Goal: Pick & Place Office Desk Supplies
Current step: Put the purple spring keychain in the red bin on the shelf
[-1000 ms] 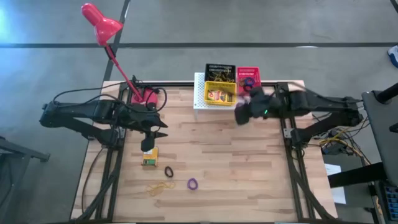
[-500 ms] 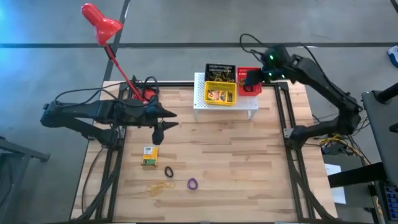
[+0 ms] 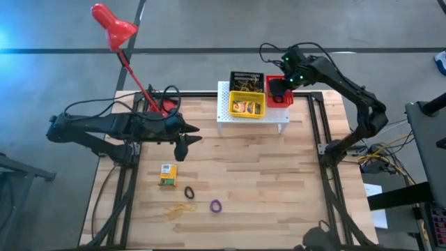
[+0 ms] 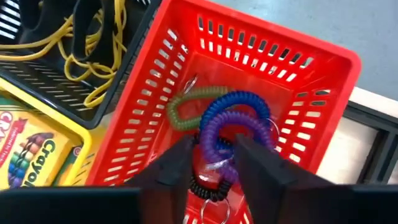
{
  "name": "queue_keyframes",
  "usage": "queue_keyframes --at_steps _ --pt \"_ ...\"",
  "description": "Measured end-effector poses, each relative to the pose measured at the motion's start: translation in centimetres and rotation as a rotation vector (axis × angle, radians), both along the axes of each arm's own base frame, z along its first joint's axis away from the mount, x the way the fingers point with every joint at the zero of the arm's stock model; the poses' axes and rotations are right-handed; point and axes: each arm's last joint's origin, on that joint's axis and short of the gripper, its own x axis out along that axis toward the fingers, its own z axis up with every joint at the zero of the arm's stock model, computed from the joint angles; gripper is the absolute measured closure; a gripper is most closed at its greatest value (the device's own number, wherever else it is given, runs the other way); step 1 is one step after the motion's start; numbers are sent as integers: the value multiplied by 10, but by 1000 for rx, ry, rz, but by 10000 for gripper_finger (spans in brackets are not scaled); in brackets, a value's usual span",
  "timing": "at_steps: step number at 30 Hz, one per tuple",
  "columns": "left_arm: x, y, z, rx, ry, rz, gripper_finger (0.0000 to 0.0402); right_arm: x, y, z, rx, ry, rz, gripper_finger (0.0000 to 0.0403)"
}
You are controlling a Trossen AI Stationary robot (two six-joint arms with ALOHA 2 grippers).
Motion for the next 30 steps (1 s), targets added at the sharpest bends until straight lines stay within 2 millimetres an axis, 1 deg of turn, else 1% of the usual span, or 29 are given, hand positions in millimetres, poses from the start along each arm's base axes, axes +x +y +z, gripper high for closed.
queue_keyframes --at_steps 4,7,10,13,15,17,19,22,24,26,28,30 --pt "0 0 -1 -5 4 3 229 -1 0 1 -17 13 -2 234" --pt "0 0 -1 -5 5 2 229 -5 5 12 -57 -8 1 204" --pt "0 0 -1 -6 11 -1 229 -9 18 27 -94 -52 -3 188" --pt "0 -1 -1 -17 12 -20 229 -12 41 45 -122 -124 -8 181" --pt "-2 -1 2 -28 9 -43 229 -12 61 57 -133 -185 2 180" --pt "-6 -2 9 -23 -15 -73 229 -11 82 67 -139 -238 31 179" --pt "-11 -1 13 2 -31 -100 229 -5 107 72 -137 -274 73 179" --pt "-21 -1 15 43 -15 -124 229 9 148 74 -121 -304 151 179" --pt "-29 0 16 60 2 -133 229 20 178 71 -105 -311 223 179" --pt "-36 1 16 74 23 -140 229 32 210 65 -93 -303 304 179" --pt "-43 1 15 90 50 -150 229 45 246 54 -76 -292 404 179" --pt "-48 2 14 100 79 -156 229 58 283 38 -42 -296 515 179"
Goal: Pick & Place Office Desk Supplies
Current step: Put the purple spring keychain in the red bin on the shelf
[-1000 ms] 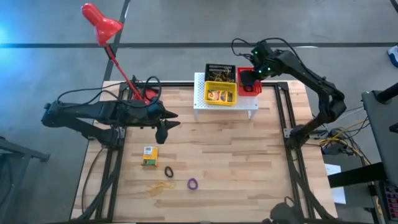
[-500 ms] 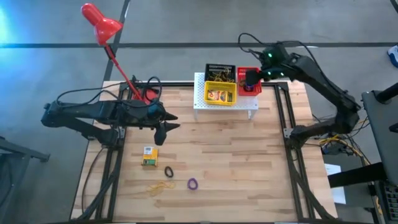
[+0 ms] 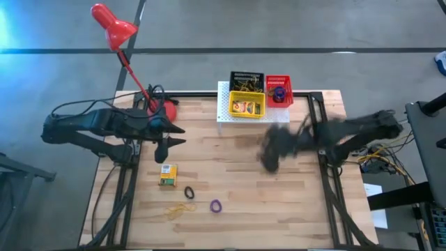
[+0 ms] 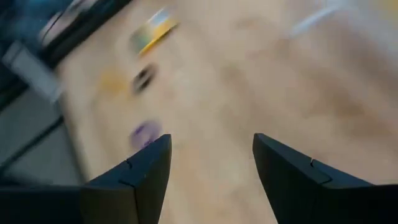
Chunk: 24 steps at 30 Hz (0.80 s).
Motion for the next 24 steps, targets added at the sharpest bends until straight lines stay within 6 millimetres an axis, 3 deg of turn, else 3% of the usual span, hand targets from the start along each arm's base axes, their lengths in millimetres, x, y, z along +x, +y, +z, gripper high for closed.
queue_keyframes --at_steps 6,11,17,24 --pt "-8 1 -5 4 69 -2 229 42 96 -53 75 -71 217 179" --pt "-11 -2 -9 -59 128 -67 229 82 141 -95 234 -95 247 179" --pt "-13 -8 -11 -196 155 -104 229 122 155 -136 177 -40 329 179" --pt "-12 -17 -23 -327 200 -50 229 164 138 -166 -12 -20 448 179"
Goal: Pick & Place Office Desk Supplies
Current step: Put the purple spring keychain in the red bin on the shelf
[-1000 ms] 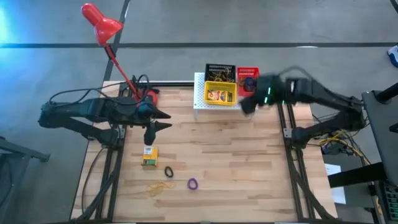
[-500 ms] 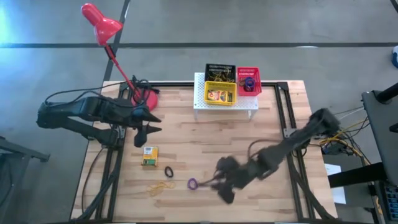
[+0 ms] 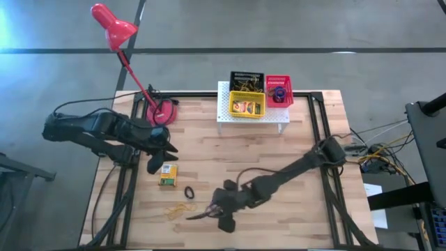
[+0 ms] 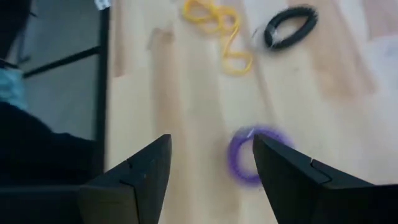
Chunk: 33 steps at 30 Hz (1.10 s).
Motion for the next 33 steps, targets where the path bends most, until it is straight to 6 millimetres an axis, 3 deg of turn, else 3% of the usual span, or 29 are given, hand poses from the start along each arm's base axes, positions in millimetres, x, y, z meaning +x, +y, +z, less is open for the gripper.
queue_keyframes --at_steps 9,21,26,33 --pt "0 -12 -18 -97 76 36 229 36 -27 -21 -109 -14 82 180" --pt "1 -17 -24 -79 70 -2 229 23 -29 -52 -159 112 261 188" --pt "1 -17 -24 -69 68 -11 229 24 -28 -61 -192 112 314 218" --pt "1 -17 -26 -86 84 0 229 27 -25 -76 -92 154 320 268"
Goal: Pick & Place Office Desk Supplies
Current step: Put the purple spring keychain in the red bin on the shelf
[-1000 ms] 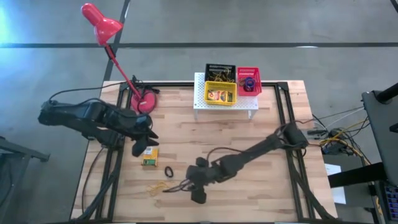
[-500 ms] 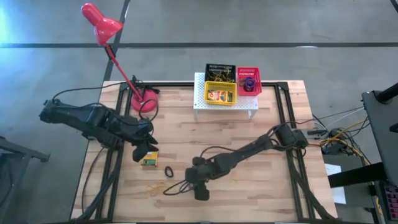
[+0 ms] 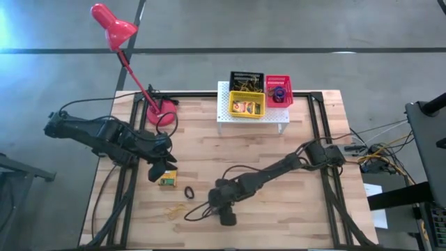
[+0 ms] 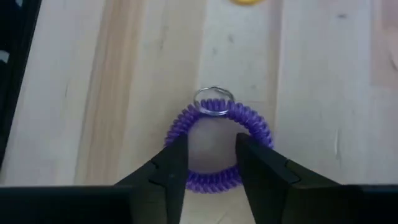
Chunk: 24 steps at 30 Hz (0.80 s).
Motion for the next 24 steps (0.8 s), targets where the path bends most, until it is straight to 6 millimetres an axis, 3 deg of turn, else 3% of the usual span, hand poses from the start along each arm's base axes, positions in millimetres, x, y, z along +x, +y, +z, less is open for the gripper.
queue_keyframes --at_steps 10,13,19,24 --pt "-1 0 0 35 -12 -46 229 -1 -3 1 40 53 -170 384" --pt "-3 0 0 42 -7 -56 229 -5 -6 13 91 90 -281 390" --pt "-9 2 3 67 -27 -86 229 -17 -8 78 170 0 -406 394" --pt "-12 3 6 79 -53 -100 229 -44 -20 133 164 -46 -569 394"
